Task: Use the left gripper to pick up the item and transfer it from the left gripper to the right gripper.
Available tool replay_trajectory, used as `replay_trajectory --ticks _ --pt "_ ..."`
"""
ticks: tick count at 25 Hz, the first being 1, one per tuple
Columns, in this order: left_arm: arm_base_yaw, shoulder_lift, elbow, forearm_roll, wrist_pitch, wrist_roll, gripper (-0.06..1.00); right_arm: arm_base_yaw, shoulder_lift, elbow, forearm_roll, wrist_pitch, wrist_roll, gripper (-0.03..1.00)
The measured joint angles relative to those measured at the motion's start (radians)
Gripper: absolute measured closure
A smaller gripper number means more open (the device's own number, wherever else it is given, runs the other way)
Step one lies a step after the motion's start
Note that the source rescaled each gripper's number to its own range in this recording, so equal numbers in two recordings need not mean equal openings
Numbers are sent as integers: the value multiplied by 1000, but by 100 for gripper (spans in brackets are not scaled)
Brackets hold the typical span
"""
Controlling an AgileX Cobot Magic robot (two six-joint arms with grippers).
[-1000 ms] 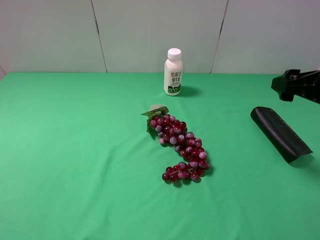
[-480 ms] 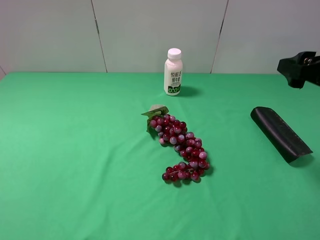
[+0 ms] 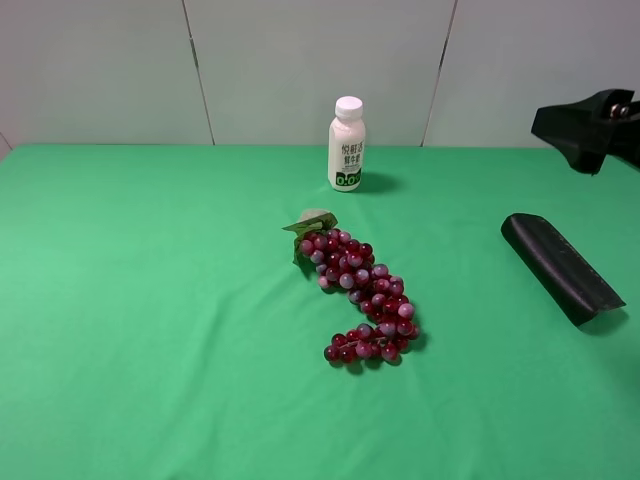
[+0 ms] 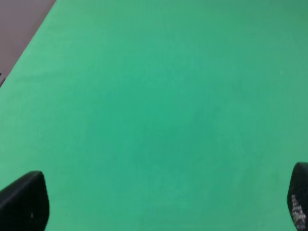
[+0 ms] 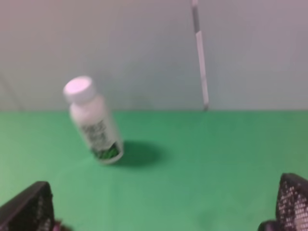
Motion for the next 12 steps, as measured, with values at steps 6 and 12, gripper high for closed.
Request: replay_trajectory --ticks 6,12 --pt "0 0 0 1 -1 0 -6 0 -128 0 -480 88 476 -3" --pt "0 0 0 1 -1 0 -6 0 -279 0 -823 248 848 -3"
